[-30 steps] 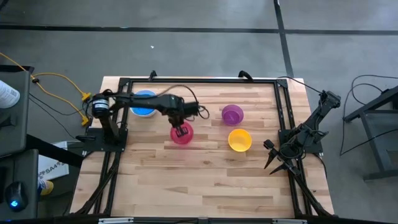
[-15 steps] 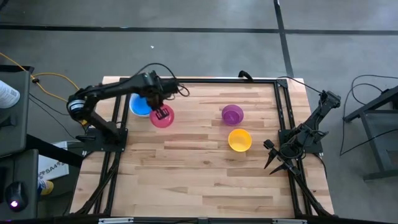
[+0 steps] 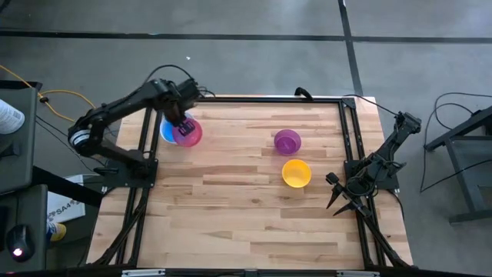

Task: Nest bowls inside each other
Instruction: Stack the red bowl on top of the blue bowl

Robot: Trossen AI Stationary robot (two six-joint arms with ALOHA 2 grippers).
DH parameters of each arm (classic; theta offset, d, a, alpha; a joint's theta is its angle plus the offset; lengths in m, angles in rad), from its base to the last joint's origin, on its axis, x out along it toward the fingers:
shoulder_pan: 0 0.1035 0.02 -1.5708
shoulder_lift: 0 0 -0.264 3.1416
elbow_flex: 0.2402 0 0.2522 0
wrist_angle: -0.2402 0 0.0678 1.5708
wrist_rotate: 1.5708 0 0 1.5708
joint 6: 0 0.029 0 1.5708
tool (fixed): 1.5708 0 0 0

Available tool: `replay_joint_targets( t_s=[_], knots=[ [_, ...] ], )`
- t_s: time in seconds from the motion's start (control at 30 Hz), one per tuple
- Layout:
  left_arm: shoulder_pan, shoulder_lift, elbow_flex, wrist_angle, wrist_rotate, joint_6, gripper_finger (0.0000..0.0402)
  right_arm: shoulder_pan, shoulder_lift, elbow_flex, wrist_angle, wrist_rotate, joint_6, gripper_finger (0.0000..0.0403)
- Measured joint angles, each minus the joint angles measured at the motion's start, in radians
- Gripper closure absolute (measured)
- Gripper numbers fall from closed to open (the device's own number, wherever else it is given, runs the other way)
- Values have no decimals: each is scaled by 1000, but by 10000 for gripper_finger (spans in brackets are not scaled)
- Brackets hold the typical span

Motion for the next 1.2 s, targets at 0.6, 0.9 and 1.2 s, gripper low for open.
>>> replay_joint_targets(
  t_s=[0.6,0.9,1.2],
  knots=[
    [318,-171,-195,134,112,80,402,0,0,0,1,0,0,270],
    [373,-167,-196,160,219,39,401,0,0,0,1,0,0,270],
    [351,-164,-196,140,179,-9,401,0,0,0,1,0,0,270]
  ],
)
